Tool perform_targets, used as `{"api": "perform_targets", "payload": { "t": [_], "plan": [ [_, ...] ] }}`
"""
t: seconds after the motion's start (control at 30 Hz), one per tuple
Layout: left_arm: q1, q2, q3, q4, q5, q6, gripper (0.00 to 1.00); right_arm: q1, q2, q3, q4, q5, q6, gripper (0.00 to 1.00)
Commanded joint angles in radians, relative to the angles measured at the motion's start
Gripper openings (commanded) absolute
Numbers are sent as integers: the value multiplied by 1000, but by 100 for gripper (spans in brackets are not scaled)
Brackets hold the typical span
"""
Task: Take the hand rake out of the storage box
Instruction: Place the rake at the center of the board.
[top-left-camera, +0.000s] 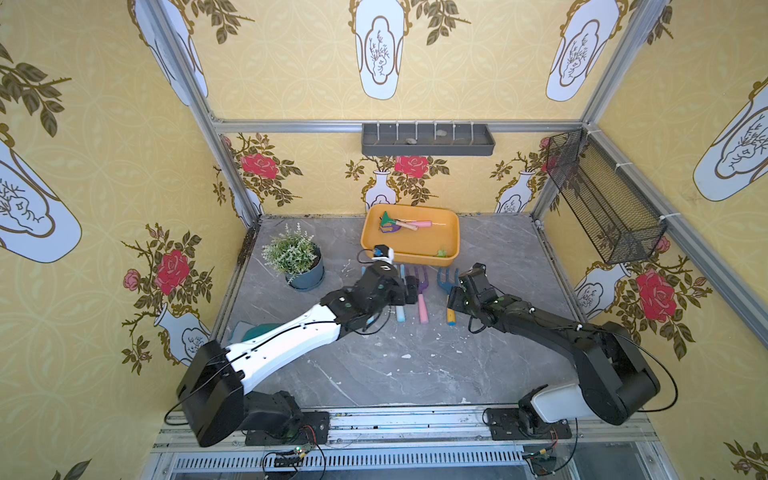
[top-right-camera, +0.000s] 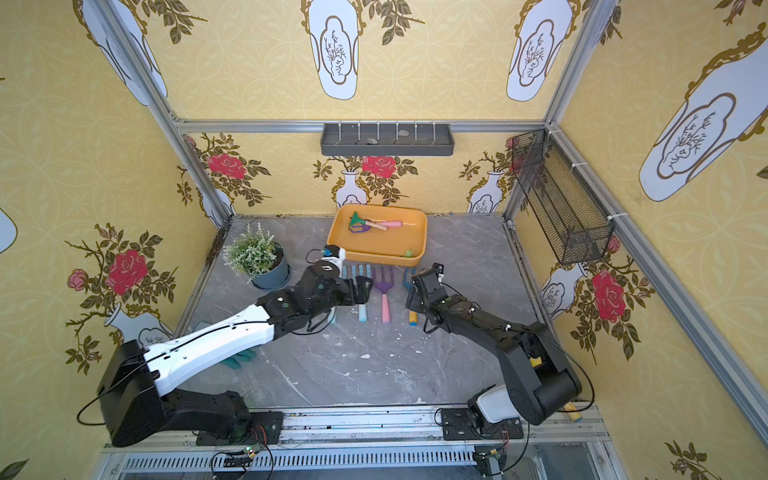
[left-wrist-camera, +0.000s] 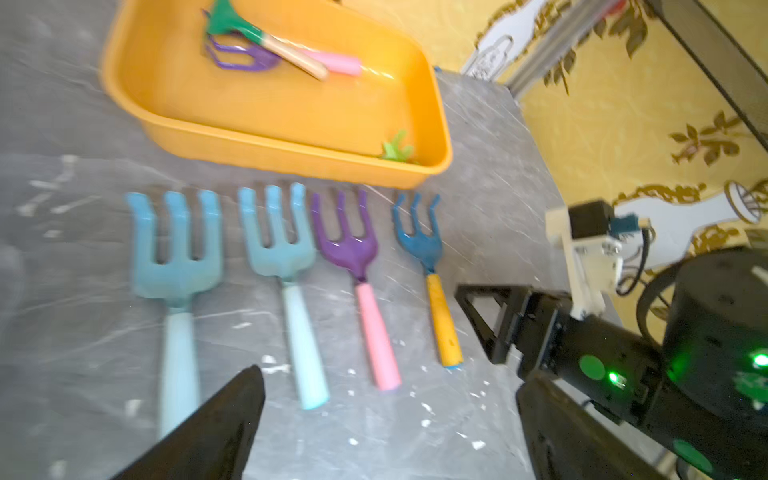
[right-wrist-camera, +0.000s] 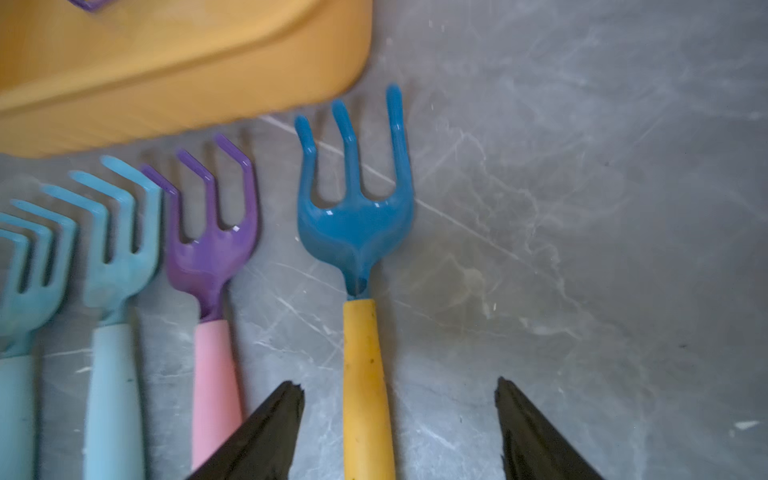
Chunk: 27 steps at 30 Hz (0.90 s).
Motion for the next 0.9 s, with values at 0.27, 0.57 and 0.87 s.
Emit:
{"api": "perform_targets", "payload": {
  "t": [0.27, 0.57, 0.87],
  "plan": [
    [248, -292, -225, -25, 114, 234, 100, 39, 121, 25, 0, -49, 17, 60],
    [269, -369, -263, -58, 68, 253, 100, 47, 165, 66, 5, -43, -64, 34],
    [271, -346, -255, -65, 72, 263, 100, 45, 216, 98, 35, -50, -90, 24]
  ]
}}
